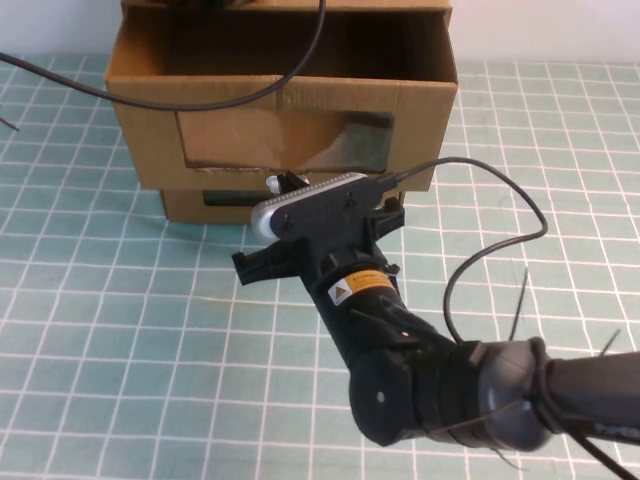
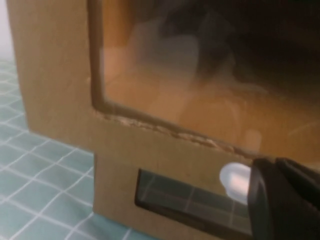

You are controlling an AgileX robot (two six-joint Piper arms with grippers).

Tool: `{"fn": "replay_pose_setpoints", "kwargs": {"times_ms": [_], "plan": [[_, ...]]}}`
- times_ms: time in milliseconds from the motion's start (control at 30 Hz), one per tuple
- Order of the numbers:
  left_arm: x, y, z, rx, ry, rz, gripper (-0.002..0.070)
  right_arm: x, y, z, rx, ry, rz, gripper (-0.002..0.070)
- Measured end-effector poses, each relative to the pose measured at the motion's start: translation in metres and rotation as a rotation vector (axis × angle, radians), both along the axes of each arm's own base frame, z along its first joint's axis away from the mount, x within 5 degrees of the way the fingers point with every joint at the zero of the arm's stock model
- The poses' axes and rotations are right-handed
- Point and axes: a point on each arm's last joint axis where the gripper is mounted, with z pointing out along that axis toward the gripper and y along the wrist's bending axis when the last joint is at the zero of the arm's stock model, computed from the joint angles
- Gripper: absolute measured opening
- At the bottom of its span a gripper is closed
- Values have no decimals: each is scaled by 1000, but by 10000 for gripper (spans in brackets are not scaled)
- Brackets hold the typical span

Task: Close the shoe box
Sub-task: Close the shoe box with your right arm

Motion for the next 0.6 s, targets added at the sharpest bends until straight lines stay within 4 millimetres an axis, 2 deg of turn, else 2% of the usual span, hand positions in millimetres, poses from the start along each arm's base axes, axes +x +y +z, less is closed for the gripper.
{"fn": "replay_pose_setpoints", "kwargs": {"times_ms": [300, 400, 600], "plan": [[0, 0, 0, -6, 2, -1, -5, 14, 13, -13, 15, -7, -38, -14], [0, -1, 1, -12, 5, -3, -5, 23, 12, -12, 19, -23, -53, -14], [-1, -1, 1, -19, 9, -7, -5, 54, -5, -4, 46, -22, -128, -14]]}}
